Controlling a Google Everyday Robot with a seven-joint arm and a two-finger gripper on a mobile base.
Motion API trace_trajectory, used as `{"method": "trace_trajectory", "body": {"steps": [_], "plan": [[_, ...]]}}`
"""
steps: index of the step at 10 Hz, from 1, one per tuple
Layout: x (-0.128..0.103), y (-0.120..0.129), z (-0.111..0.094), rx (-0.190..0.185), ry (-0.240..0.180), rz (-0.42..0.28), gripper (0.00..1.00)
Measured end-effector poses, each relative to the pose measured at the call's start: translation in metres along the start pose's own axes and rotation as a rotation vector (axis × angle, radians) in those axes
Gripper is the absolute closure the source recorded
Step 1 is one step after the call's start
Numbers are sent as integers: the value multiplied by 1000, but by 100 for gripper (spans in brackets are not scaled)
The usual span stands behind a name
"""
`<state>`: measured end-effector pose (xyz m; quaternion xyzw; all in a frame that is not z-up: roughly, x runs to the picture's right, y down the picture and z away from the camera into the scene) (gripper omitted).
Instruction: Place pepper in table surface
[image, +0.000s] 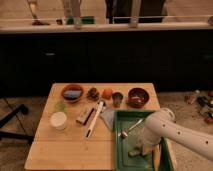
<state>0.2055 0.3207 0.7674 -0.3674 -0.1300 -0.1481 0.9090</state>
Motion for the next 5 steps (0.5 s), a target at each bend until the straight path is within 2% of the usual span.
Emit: {"method": "trace_trajectory", "body": {"steps": [5], "plan": [[1, -3, -11, 38, 0, 7, 100]]}}
